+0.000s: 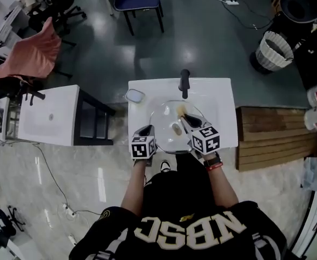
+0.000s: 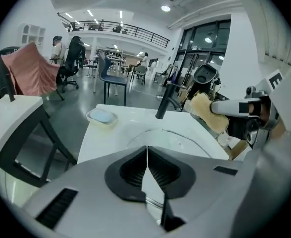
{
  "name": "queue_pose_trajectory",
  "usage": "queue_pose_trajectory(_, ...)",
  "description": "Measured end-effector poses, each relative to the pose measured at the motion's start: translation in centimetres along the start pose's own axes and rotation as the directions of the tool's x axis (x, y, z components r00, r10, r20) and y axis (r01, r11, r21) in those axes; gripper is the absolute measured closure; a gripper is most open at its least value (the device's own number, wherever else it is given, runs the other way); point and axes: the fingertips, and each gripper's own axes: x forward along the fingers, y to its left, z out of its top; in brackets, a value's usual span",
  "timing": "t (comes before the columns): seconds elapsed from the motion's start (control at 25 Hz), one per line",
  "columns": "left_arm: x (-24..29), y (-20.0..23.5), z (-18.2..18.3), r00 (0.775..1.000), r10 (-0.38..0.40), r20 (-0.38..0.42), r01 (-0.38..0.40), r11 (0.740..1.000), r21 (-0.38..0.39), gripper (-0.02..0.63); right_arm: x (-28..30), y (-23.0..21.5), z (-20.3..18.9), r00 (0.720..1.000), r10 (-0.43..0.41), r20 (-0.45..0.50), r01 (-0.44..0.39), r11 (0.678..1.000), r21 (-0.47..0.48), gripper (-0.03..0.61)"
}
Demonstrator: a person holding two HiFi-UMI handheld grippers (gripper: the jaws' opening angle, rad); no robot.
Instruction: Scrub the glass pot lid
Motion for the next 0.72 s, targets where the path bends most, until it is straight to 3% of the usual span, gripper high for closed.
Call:
queue_pose_trajectory(0.32,2.0,2.3,-3.4,0.993,0.079,-0.087,-0.089,0.989,-0.117,0.598,7.1,0.6,-4.5,0.976,0.108,-0.19,-0.129,0.986,-0.106,0.525)
queue_pose_trajectory(0.72,3.7,2.9,-6.1,0.977,0.094,-0.189,-0.12,0.984,-0.132,0.6,13.9,4.2,-8.7,0.916,0.208,-0.343,-0.29,0.934,-0.208,0.525)
